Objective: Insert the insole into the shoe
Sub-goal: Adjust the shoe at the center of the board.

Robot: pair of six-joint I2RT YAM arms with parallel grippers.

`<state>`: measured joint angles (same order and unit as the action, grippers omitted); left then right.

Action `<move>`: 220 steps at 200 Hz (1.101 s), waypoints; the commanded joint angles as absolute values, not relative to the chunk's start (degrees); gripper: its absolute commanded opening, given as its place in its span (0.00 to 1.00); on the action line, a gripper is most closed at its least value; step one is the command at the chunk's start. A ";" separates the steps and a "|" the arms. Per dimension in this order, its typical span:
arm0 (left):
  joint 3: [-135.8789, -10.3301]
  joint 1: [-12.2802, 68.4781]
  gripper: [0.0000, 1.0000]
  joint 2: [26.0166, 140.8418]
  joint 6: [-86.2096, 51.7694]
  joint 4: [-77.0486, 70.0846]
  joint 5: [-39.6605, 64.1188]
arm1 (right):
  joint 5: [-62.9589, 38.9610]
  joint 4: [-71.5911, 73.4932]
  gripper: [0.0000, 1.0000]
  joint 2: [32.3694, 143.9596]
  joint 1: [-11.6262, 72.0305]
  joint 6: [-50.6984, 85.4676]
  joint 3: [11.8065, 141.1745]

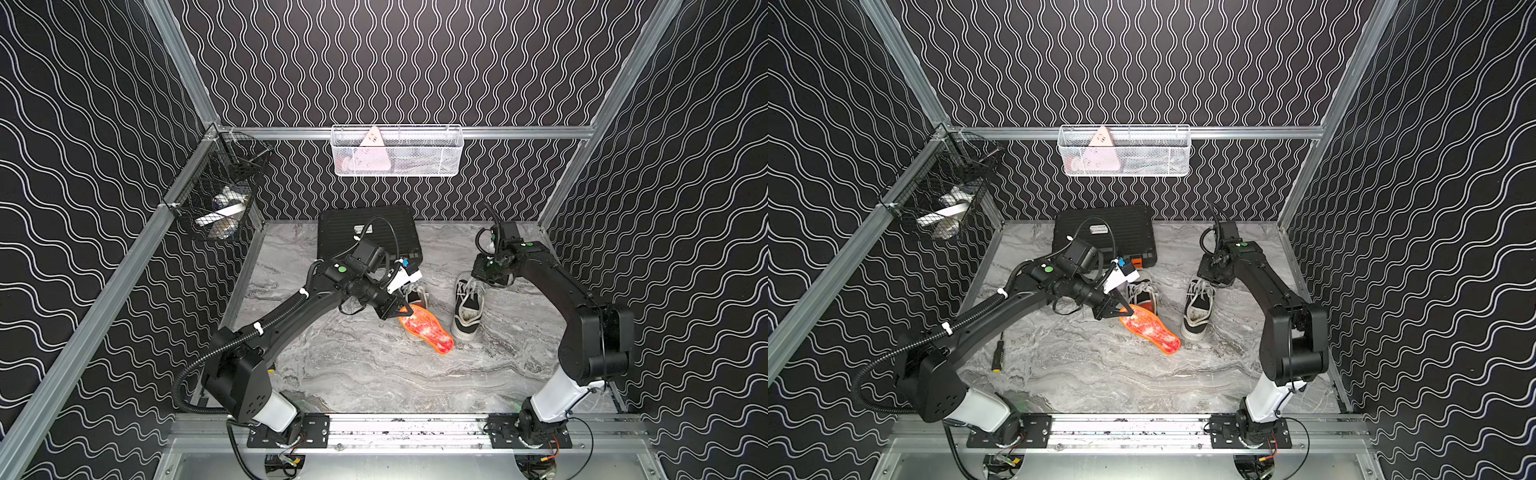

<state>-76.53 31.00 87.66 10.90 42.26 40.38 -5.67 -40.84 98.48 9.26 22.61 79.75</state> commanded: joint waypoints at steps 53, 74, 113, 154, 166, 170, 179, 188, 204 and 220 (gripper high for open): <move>-76.91 30.93 0.00 87.36 13.16 43.76 41.30 | -9.71 -39.75 0.09 99.39 9.95 17.44 85.09; -77.65 31.00 0.00 87.97 13.25 44.17 41.34 | -12.68 -36.84 0.12 100.07 12.47 17.19 84.77; -77.87 30.93 0.00 88.30 13.17 44.29 41.39 | -15.38 -35.14 0.13 103.88 18.12 14.90 87.89; -77.65 30.80 0.00 87.50 13.23 44.47 40.85 | -15.33 -39.59 0.34 109.04 19.25 14.93 90.96; -77.28 30.67 0.00 87.36 12.94 44.12 40.17 | -14.20 -41.53 0.37 108.78 19.12 15.36 91.33; -77.22 30.63 0.00 87.25 12.71 43.93 39.96 | -13.62 -42.04 0.37 108.38 19.04 15.53 91.32; -76.92 30.67 0.00 87.14 12.24 43.36 39.45 | -12.42 -43.10 0.39 106.92 18.61 16.30 90.77; -76.84 30.62 0.00 87.17 11.51 42.40 38.61 | -12.13 -44.49 0.40 105.12 17.52 17.17 89.84; -76.52 30.64 0.00 86.64 9.68 40.09 37.07 | -11.64 -45.76 0.41 100.50 14.58 19.39 85.69; -75.94 30.67 0.00 85.88 7.83 37.45 35.03 | -10.81 -46.95 0.39 95.76 12.14 21.27 80.52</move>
